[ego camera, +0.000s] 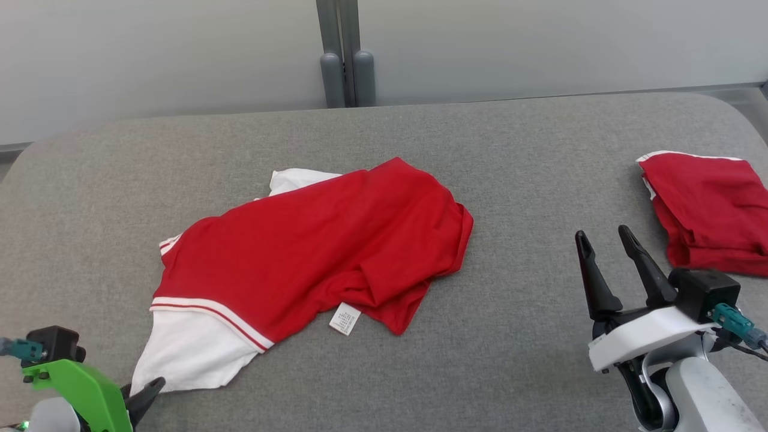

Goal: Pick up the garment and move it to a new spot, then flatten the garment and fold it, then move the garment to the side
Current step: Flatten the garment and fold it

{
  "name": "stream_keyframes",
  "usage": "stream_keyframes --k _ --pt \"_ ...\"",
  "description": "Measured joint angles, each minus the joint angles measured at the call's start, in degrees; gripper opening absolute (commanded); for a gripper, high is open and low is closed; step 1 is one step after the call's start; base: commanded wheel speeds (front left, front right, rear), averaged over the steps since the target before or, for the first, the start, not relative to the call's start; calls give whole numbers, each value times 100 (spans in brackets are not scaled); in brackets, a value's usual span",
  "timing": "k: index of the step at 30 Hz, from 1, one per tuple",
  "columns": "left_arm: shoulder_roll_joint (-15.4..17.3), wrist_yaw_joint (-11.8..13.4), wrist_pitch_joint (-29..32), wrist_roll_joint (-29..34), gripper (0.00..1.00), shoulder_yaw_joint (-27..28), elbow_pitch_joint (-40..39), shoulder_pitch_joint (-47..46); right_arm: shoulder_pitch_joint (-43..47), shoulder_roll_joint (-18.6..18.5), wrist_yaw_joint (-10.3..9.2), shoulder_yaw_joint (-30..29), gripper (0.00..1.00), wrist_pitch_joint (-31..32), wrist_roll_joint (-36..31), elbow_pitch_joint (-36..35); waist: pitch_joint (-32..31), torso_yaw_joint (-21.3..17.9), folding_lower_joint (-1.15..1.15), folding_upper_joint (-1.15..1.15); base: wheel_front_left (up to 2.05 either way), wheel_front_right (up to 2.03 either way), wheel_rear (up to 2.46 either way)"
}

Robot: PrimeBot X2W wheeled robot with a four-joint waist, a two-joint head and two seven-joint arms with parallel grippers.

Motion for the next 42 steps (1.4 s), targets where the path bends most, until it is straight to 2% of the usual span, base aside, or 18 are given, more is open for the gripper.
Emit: stream_keyframes --k 5,10,14,19,23,31,35,42 --pt "52 11 -882 614 100 80 -180 -3 2 1 0 48 100 52 0 -47 -77 12 0 0 0 0 0" --pt "-32 611 -2335 1347 100 415 -777 47 101 4 0 41 100 60 1 -112 -147 31 0 0 0 0 0" --pt "-425 1085 -3306 1793 100 460 -1279 307 232 21 0 85 100 74 25 -130 -206 53 0 0 0 0 0" --pt "-900 1424 -3966 2315 100 267 -1594 447 281 25 0 298 100 219 97 -160 -220 163 0 0 0 0 0" --pt "-1308 1368 -4120 2483 100 32 -1695 458 319 31 -1 680 100 683 312 -88 -214 344 0 0 0 0 0" --pt "-1640 1068 -4150 2658 100 -350 -1240 295 -13 52 -1 1519 100 2081 896 253 -165 875 0 0 0 0 0" --pt "-1783 968 -4157 2673 100 -439 -1069 190 -164 91 -1 1624 100 2517 975 543 -127 1187 0 0 0 0 0" --pt "-1946 816 -4198 2708 100 -525 -816 71 -361 246 -1 1437 100 2803 853 1010 -43 1687 0 0 0 0 0"
